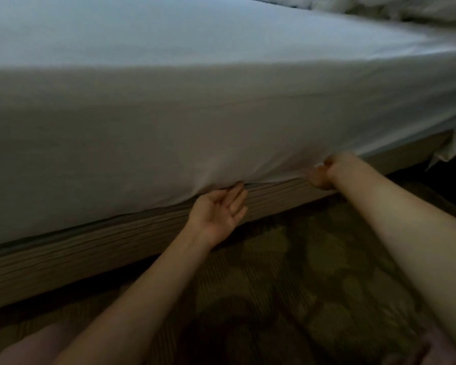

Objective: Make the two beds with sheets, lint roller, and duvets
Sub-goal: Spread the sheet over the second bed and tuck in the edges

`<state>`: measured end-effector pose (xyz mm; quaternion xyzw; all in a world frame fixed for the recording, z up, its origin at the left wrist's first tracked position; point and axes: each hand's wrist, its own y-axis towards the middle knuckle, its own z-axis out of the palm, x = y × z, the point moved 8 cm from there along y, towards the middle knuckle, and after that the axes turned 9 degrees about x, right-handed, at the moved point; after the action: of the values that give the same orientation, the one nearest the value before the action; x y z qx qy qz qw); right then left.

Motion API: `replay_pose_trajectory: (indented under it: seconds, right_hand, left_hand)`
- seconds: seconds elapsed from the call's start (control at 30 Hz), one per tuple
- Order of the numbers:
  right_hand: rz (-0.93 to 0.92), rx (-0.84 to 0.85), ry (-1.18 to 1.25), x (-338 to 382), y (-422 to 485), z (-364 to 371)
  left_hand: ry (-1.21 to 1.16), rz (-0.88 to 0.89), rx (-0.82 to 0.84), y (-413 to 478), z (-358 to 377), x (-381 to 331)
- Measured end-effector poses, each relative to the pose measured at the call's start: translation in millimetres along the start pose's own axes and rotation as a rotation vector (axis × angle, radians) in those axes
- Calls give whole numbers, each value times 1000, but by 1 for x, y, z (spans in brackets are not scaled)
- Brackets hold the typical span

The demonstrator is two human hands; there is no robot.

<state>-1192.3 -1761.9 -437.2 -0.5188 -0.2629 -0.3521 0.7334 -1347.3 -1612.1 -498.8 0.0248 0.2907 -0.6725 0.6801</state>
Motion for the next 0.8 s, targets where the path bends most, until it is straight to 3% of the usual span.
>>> replay_pose_trajectory:
  seconds: [0.17, 0.27, 0.33, 0.47, 0.63, 0.8]
  right_hand:
    - [113, 32, 59, 32, 42, -13]
    - [153, 169, -132, 45, 78, -27]
    - [268, 307, 8, 38, 100, -29]
    - [398, 371, 225, 29, 107, -37]
    - [381, 496, 292, 25, 107, -27]
    - [225, 476, 312, 16, 113, -18]
  left_hand:
    - [-16, 39, -60, 42, 27, 22]
    - [-69, 112, -86, 70, 49, 44]
    - [-60, 192, -137, 87, 58, 55]
    - [2, 305, -283, 100, 65, 57]
    - [14, 357, -417, 106, 66, 51]
    - [11, 313, -432, 103, 62, 49]
